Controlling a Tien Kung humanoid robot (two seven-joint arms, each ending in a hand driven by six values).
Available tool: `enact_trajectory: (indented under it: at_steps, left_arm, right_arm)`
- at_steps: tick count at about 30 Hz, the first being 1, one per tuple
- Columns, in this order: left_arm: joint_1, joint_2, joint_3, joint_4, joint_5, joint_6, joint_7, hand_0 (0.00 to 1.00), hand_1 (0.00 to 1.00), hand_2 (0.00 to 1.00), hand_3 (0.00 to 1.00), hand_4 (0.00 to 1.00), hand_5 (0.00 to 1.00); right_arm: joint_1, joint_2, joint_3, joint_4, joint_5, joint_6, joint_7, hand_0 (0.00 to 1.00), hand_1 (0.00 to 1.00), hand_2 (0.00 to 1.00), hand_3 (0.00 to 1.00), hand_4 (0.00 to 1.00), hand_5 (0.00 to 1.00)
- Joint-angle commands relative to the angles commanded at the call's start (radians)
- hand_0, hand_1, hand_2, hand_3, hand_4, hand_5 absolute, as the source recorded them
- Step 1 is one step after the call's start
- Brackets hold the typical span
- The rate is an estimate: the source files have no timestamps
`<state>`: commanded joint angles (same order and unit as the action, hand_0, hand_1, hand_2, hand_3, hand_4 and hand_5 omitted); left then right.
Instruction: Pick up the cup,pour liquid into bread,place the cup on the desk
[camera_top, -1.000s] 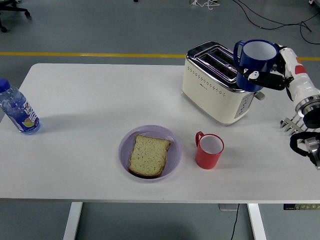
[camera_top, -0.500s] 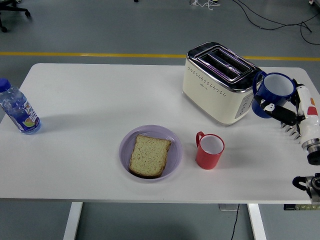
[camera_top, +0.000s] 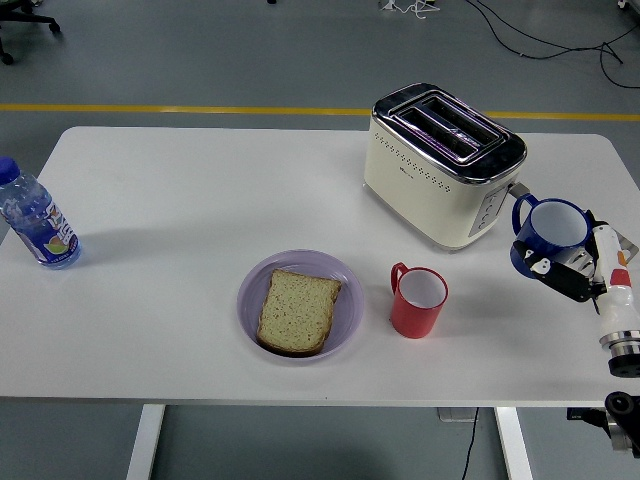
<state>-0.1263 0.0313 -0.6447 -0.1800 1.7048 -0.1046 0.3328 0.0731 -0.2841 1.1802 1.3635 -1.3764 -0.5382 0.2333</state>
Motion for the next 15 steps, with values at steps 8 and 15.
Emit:
enact_trajectory:
  at_steps: [8,15]
  left_arm:
    - [-0.002,0.000,-0.002,0.000,0.003,-0.001,0.000,0.375,0.358,0.432,0.614,0.341,0.998]
    - [-0.001,0.000,0.002,0.000,0.002,-0.001,0.000,0.375,0.358,0.432,0.614,0.341,0.998]
  right_arm:
    - [-0.011,0.029,-0.039,-0.089,0.025,0.012,0.057,0.470,0.424,0.554,0.568,0.592,0.002]
    - [-0.001,0.047,-0.076,-0.164,0.044,0.013,0.081,0.475,0.428,0.557,0.569,0.590,0.002]
